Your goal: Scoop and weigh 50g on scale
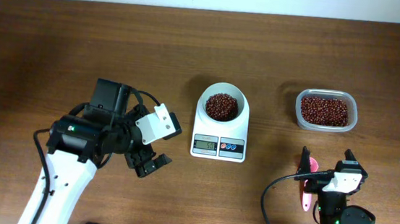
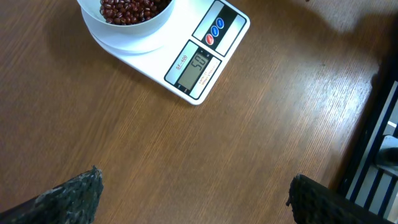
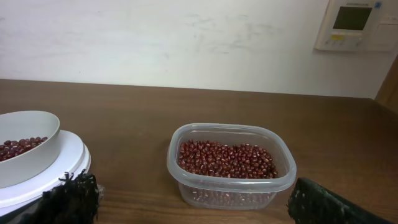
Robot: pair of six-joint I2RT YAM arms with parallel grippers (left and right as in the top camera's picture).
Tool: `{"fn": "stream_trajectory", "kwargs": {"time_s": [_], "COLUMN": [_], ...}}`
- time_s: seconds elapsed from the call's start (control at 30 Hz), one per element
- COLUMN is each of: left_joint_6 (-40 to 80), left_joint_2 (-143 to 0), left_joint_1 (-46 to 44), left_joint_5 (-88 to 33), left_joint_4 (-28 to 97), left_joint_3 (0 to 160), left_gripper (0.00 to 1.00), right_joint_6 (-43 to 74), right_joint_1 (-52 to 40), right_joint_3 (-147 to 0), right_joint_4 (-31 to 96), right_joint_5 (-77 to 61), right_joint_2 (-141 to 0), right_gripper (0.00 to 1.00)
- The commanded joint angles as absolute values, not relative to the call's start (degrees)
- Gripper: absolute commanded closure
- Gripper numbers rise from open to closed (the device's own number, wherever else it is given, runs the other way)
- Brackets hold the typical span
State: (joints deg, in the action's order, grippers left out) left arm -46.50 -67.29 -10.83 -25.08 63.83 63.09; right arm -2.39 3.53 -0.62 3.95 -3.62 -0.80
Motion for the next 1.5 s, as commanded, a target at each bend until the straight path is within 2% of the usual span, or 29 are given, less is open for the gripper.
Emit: {"fn": "stream_trajectory", "kwargs": {"time_s": [0.0, 0.47, 0.67, 0.93, 1.0, 1.13, 1.33, 1.47], "left_joint_6": [-47.24, -47.27, -47.46, -46.92, -43.90, -34.09, -25.82, -24.86], "left_joint_2": [-67.16, -67.16, -67.16, -67.16, -67.16, -67.13, -64.23, -55.72], "left_joint_1": [-10.59, -10.59, -10.59, -10.59, -10.59, -10.57, -4.84, -0.16], "left_joint_5": [-25.71, -25.71, -25.67, -25.47, -24.29, -11.84, -11.11, -11.07], "left_joint_4": [63.90, 63.90, 55.57, 37.87, 34.37, 31.94, 32.16, 34.65], "left_joint_3": [62.98, 62.98, 62.98, 62.98, 62.98, 63.05, 63.48, 63.48], "left_gripper": [0.01, 0.01, 0.01, 0.01, 0.01, 0.01, 0.00, 0.01], "right_joint_6": [-2.76, -2.76, -2.79, -2.76, -2.76, -2.76, -2.76, -2.76], "right_joint_1": [2.96, 2.96, 2.96, 2.96, 2.96, 2.96, 2.96, 2.96], "right_joint_3": [-0.32, -0.32, -0.32, -0.32, -0.32, -0.32, -0.32, -0.32], "right_joint_4": [4.36, 4.36, 4.36, 4.36, 4.36, 4.36, 4.36, 4.36], "right_joint_5": [-2.50, -2.50, -2.50, -2.50, -2.50, -2.50, -2.50, -2.52], "right_joint_2": [-0.19, -0.19, -0.19, -0.19, -0.19, -0.19, -0.19, -0.19], "right_gripper": [0.01, 0.01, 0.01, 0.01, 0.01, 0.01, 0.01, 0.01]}}
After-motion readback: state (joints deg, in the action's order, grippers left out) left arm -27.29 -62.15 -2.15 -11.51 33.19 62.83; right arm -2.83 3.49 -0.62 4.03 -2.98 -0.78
